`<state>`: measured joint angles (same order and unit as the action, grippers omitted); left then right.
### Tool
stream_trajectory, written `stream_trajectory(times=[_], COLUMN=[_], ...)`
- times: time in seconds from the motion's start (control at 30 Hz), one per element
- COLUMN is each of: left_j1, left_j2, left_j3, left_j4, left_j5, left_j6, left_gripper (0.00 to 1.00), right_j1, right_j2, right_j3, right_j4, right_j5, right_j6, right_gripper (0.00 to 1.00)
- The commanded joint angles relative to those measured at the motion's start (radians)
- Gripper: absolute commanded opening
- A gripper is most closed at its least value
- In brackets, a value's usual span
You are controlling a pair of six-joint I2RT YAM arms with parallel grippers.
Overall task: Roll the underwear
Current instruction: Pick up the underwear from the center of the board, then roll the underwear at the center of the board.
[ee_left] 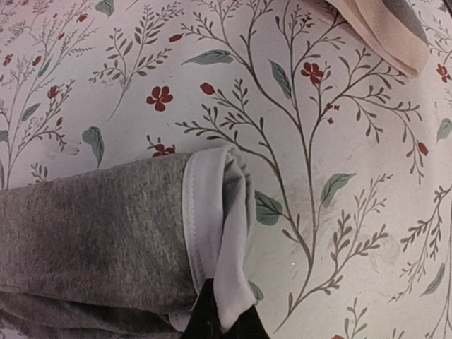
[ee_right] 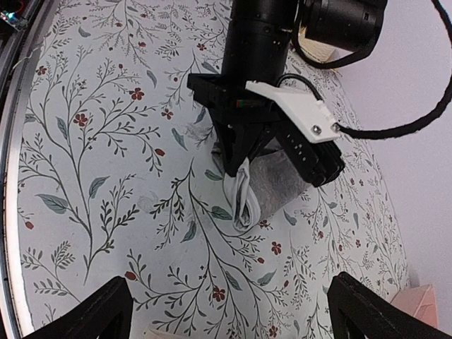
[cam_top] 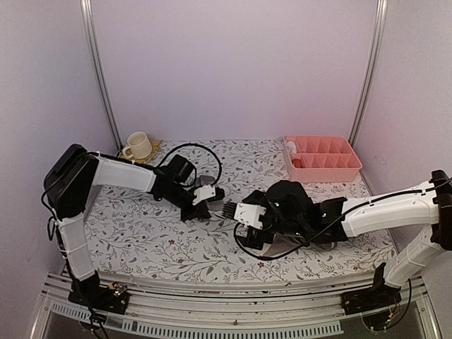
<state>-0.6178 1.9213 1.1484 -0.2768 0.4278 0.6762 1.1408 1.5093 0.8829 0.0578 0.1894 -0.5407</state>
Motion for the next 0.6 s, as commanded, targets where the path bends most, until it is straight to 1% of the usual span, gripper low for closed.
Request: stream_trajectory(times=[0.0,0.03,0.07,0.13,0.27,0.43,0.57], left_j1=[-0.081,-0.095,-0.112,-0.134,-0.137,-0.107,-0.036], left_j2=[0.035,0.036,0.085,0.109,0.091,-0.006,0.004], left_j3=[0.036,0.037,0.041,0.036,-0.026,-0.153,-0.183], left_j4=[-0.014,-0.004,0.008,0.040,0.123,0.221,0.233], left_j5=[-0.004,0.002,-0.002,0.006,0.064,0.153,0.288], left_j6=[-0.061,-0.076,-0.091,-0.119,-0.195,-0.258,-0.319], left_gripper=[0.00,0.00,0.00,0.00,0.00,0.00,0.00], right_j1=[0.007,0.007,0.008,0.012,0.020,0.061,0.071], right_j2=[-0.119,-0.144,-0.168,-0.208,-0.245,-0.190,-0.100], right_j3=[-0.004,-0.010,-0.020,-0.050,-0.101,-0.120,-0.118], right_j4=[-0.027,-0.040,-0.049,-0.057,-0.054,-0.010,0.034], right_j5=[0.032,0.033,0.035,0.037,0.043,0.043,0.051], right_j6=[0.049,0.074,0.087,0.114,0.129,0.074,0.017], right_gripper=[0.99,0.99,0.99,0.99,0.99,0.99,0.99])
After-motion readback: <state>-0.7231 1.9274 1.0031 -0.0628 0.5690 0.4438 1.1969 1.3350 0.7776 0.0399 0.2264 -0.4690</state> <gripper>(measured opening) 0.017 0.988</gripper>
